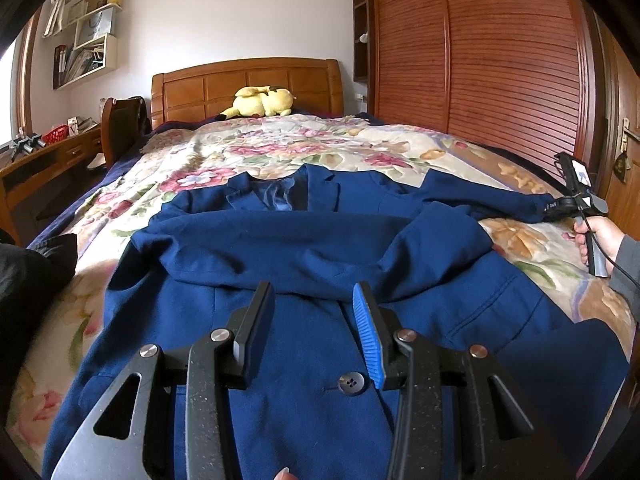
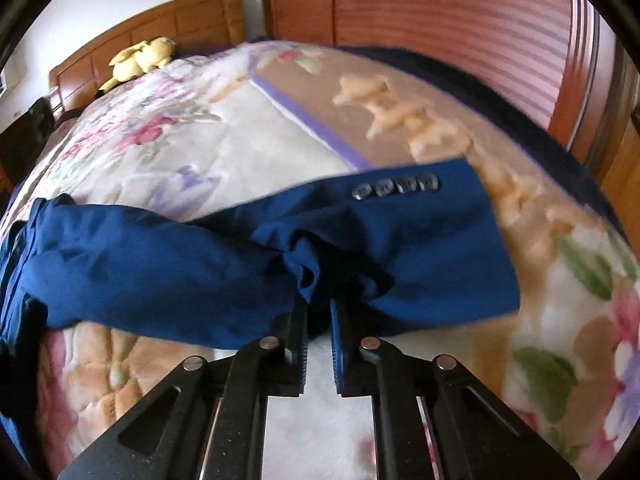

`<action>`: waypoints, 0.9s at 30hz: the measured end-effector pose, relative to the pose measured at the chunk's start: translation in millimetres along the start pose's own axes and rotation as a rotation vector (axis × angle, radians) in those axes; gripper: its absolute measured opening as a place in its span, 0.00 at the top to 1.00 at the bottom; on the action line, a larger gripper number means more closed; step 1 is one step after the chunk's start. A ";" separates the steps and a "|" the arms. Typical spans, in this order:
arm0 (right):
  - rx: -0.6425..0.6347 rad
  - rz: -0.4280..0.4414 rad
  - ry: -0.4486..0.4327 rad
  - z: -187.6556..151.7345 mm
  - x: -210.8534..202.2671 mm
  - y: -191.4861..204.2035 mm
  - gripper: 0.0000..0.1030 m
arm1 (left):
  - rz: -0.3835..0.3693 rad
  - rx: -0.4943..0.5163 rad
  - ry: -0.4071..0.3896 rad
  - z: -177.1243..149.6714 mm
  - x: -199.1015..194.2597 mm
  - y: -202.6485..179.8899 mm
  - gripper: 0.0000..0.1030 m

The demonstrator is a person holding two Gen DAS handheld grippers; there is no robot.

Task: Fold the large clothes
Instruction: 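Grasp the outstretched sleeve cuff with the right gripper, then fold the held sleeve across the jacket front with the right gripper, release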

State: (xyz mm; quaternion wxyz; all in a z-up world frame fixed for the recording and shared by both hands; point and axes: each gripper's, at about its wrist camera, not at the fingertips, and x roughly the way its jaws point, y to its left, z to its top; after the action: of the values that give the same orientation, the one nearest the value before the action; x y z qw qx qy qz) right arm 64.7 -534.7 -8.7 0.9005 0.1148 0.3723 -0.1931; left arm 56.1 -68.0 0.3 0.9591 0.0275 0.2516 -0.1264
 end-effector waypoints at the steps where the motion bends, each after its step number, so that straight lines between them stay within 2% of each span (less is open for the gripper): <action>1: -0.007 0.009 -0.025 -0.6 -8.0 2.4 0.92 | -0.001 0.003 -0.006 0.2 -2.3 0.5 0.59; 8: -0.097 0.137 -0.142 -1.6 -81.0 33.4 0.93 | 0.054 0.049 -0.034 1.9 -23.6 9.5 0.59; 16: -0.234 0.247 -0.231 -12.1 -162.3 96.0 0.93 | 0.064 0.007 -0.042 3.3 -42.0 33.8 0.59; 27: -0.369 0.367 -0.290 -26.4 -216.7 169.5 0.93 | 0.094 -0.042 -0.062 2.8 -60.6 71.8 0.59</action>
State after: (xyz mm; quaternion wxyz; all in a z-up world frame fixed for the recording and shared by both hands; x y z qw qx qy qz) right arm -18.8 -316.3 138.6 0.9699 -0.0143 0.2415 0.0297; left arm 24.8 14.9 31.5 0.9717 0.0151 0.2229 -0.0768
